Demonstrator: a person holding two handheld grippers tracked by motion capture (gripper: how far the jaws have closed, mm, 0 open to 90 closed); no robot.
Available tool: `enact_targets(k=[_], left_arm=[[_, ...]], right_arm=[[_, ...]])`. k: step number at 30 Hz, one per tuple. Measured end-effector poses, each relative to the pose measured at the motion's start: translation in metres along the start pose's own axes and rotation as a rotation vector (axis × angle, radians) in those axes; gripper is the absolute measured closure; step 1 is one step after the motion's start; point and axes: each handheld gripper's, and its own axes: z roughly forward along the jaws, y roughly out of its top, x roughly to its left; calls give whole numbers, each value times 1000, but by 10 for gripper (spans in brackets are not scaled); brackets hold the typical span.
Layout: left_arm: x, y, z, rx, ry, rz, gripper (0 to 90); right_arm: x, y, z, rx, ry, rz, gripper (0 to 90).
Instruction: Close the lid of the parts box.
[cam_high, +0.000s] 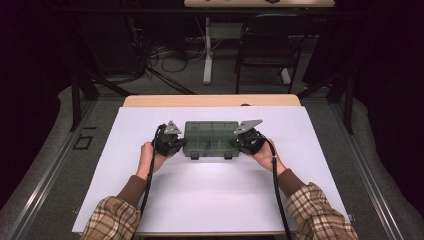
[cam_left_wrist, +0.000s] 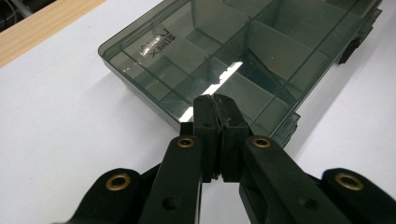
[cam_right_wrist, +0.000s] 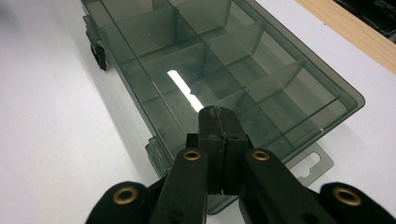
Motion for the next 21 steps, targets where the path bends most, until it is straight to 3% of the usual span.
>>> enact_targets(k=[4,5,9,10,11,15,19,21], left_arm=[[1,0,0,-6,-2,-8,855],[1,0,0,-3,16,-4,831],[3,1,-1,8,17,-24,605],[3,1,-1,8,17,-24,540],[4,1,-1,16,11,-27,507],[3,1,-8,12,-4,-54,309],[-1,-4,-22,4,-6,-56,174],[-1,-6,-29,1,-6,-55,155]], right_arm=[[1,1,0,7,-2,0,900],[0,1,0,5,-7,4,854],[1,2,-1,-5,-3,17,686],[1,2,-1,-5,-3,17,686],[1,4,-3,-2,5,30,544],[2,7,-9,-12,16,66,331],[7,10,-20,-12,12,77,240],[9,10,-26,-9,13,73,198]])
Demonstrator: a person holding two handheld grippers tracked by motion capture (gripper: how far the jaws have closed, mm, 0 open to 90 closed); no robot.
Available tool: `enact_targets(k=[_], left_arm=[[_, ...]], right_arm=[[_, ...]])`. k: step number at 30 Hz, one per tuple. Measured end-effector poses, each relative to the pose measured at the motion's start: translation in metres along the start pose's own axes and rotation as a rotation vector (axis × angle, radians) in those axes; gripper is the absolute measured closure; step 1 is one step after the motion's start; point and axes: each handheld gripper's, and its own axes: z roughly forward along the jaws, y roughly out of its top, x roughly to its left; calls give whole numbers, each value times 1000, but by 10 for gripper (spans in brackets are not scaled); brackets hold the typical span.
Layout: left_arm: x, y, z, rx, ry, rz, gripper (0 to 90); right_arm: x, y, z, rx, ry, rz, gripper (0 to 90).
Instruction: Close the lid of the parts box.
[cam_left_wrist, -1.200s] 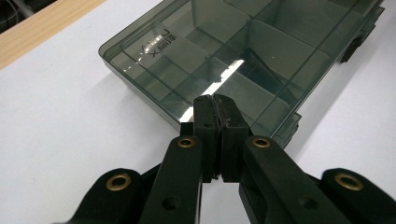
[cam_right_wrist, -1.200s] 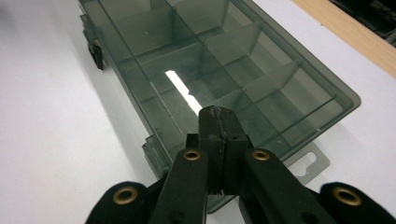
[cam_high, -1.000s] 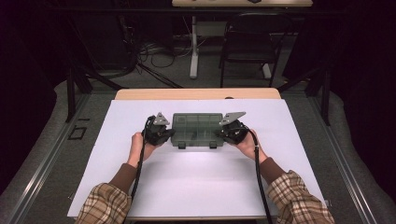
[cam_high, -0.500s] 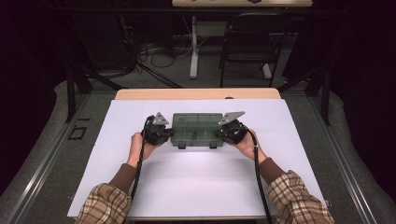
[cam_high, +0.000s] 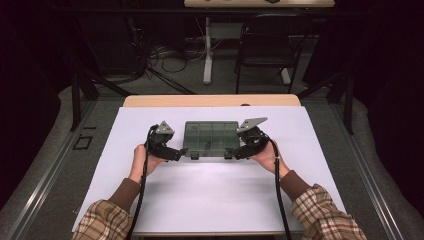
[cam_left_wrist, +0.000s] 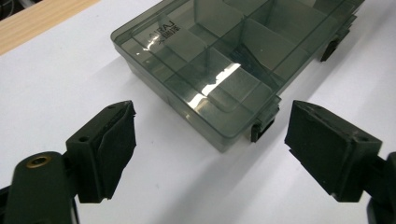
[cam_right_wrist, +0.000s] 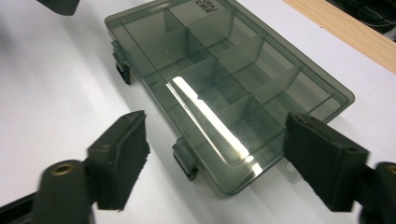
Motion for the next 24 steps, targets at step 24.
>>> enact_targets(k=[24], left_arm=[[-42,-24,-48,-13,45,46,0]], right_arm=[[36,-19,-54,-24,27,-28,0]])
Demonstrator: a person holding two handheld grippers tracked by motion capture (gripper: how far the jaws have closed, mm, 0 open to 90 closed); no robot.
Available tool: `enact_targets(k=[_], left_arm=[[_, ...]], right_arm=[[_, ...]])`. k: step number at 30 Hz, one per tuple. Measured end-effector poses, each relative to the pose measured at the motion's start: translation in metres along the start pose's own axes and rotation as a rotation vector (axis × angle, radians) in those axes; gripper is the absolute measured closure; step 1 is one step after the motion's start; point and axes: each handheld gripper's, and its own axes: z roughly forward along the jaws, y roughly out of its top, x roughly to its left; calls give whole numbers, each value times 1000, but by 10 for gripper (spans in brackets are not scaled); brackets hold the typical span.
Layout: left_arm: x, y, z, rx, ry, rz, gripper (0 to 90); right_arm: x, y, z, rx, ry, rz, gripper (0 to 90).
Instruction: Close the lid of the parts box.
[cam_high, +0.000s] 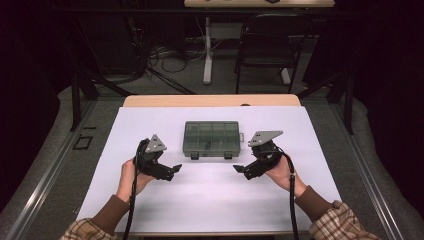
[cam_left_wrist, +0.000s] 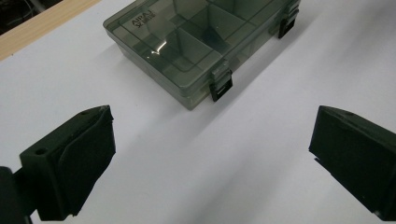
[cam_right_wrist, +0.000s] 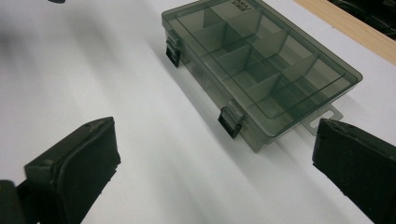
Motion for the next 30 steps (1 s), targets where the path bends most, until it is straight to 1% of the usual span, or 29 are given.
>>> enact_targets(k=[3,5,6,8,10,12,14,16,17,19,20,21,22,24,27,29,30], left_arm=[[-3,-3,-2,12,0,9,0],[-6,-6,-5,15,-4,10,0],[-7,-9,-8,20,1,17,0],[-7,-13,-12,26,3,15,0],[-7,-15,-14,28,6,17,0],[-7,-21,-19,41,13,20,0],[-8,-25,-22,44,23,19,0],[-8,-27,-25,46,25,18,0],[-8,-31,-28,43,34,15,0],[-7,-36,-30,50,48,21,0],[-7,-36,-30,50,48,21,0],[-6,-40,-32,50,48,10,0],[-6,-40,-32,50,48,10,0],[-6,-44,-33,51,51,4,0],[-8,-48,-35,52,48,8,0],[-10,-50,-36,55,47,11,0],[-11,-52,-36,54,47,11,0]], right_arm=[[4,-2,-3,-5,-1,0,0],[8,-4,-7,3,0,-3,0],[11,-7,-9,10,3,-5,0],[14,-11,-12,23,-1,-5,0],[14,-13,-12,19,1,-3,0],[15,-20,-16,19,-2,6,0],[15,-24,-18,24,-6,15,0],[14,-29,-20,28,-11,22,0],[14,-31,-22,28,-14,27,0],[13,-36,-24,30,-4,50,0],[13,-36,-24,30,-4,50,0],[14,-40,-26,24,7,70,0],[14,-40,-26,24,7,70,0],[17,-44,-30,22,-16,65,0],[19,-48,-31,19,-23,63,0],[21,-52,-33,27,-23,61,0],[23,-56,-34,28,-32,62,0]])
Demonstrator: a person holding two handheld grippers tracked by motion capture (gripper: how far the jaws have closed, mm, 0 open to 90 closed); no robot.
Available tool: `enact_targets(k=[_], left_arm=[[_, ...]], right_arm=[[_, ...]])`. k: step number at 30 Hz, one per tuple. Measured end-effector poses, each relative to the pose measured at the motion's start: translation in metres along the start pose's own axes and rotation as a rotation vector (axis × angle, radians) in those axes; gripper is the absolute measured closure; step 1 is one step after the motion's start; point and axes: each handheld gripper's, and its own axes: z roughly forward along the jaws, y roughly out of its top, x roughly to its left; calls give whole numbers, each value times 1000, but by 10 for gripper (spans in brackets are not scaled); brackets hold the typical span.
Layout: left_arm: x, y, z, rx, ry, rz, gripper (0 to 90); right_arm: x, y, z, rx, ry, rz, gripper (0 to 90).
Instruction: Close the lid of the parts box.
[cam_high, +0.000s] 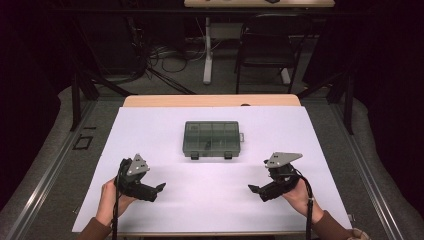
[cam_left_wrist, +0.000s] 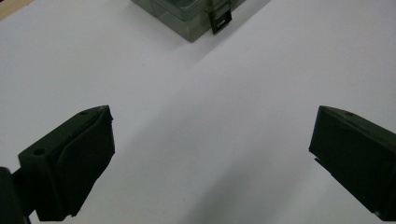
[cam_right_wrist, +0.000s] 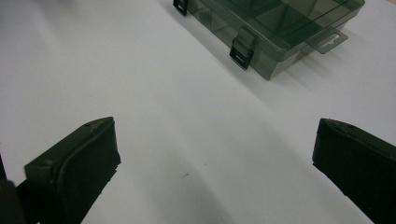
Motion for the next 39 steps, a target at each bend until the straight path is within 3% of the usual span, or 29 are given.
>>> enact_targets(k=[22,39], left_arm=[[-15,-25,-2,11,-24,-23,0],[-18,-39,-3,-8,-30,-50,0]], right_arm=[[8,-36,-10,16,-81,23,0],[12,-51,-11,11,-95,32,0]])
